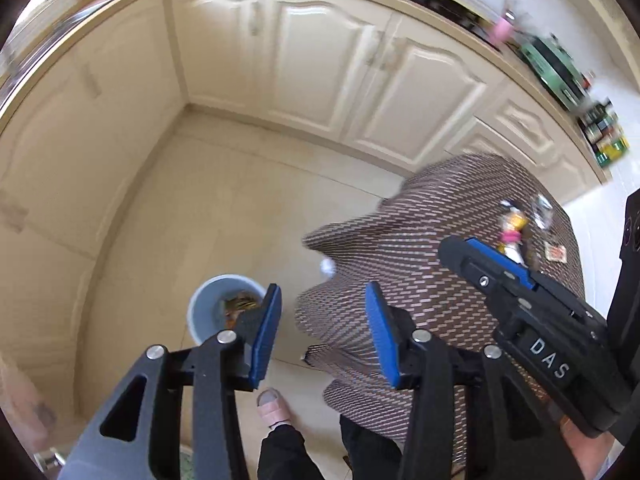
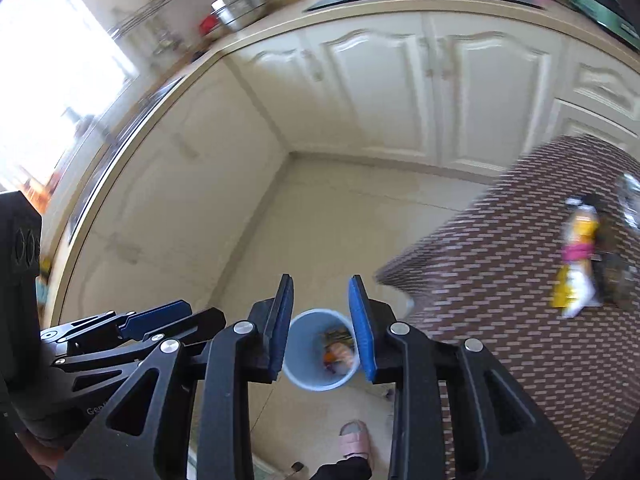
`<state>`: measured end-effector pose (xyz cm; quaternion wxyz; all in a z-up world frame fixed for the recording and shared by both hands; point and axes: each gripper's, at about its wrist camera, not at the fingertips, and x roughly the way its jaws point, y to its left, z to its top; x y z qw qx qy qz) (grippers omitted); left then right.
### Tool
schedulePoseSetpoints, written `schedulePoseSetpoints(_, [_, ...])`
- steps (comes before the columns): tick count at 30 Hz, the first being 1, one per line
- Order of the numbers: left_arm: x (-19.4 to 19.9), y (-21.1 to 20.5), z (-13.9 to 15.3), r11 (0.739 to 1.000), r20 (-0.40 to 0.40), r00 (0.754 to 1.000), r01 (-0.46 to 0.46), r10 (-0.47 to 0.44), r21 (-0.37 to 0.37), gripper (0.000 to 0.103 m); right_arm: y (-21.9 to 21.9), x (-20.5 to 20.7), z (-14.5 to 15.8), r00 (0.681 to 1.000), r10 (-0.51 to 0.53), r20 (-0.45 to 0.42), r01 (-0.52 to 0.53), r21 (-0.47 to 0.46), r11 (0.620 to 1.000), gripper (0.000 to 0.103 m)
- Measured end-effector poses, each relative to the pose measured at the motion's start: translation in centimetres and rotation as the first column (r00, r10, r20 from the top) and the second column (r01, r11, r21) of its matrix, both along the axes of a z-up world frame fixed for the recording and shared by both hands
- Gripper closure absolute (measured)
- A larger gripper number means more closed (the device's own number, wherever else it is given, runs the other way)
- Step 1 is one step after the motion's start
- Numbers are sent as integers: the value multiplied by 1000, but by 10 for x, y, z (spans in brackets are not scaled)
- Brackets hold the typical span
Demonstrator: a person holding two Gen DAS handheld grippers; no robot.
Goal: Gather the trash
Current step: 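Grasp the yellow bag with pink band in the left tool while the right grasps the black foil bag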
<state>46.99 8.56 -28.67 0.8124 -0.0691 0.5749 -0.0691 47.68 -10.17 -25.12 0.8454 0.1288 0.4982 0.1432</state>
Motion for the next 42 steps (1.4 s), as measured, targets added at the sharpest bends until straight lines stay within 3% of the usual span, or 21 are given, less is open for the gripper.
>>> schedulePoseSetpoints(6, [20,-105,-11,990,-20,990,139,-139,-29,57,-104,-8,2,988,-156,10,157,-47,987,72])
schedulePoseSetpoints(11, [33,-184,-27,975,-39,975,214,-217,-65,50,-173,-17,-9,967,-255,-8,254,-78,964,67])
schedulePoseSetpoints(15, [43,-225,-45,967,-64,967,244,-248,-71,50,-213,-15,-23,955,-293,-35,290,-83,954,65])
schedulePoseSetpoints(21, [58,-265,-72,966,-94,963,247,-253,-72,50,-240,-8,-35,955,-293,-49,289,-80,954,63])
schedulePoseSetpoints(25, [69,-277,-86,968,-113,962,245,-249,-47,51,-249,-4,-44,956,-286,-67,281,-72,957,59])
schedulePoseSetpoints(28, [72,-275,-95,970,-143,959,237,-244,-63,83,-247,-1,-48,960,-272,-74,268,-61,962,58])
schedulePoseSetpoints(31, [71,-270,-93,973,-128,965,223,-229,-62,88,-242,7,-51,965,-251,-77,247,-54,967,57])
schedulePoseSetpoints(42, [69,-207,-62,995,-46,995,83,-86,-48,89,-205,52,-71,987,-148,-61,141,-98,985,52])
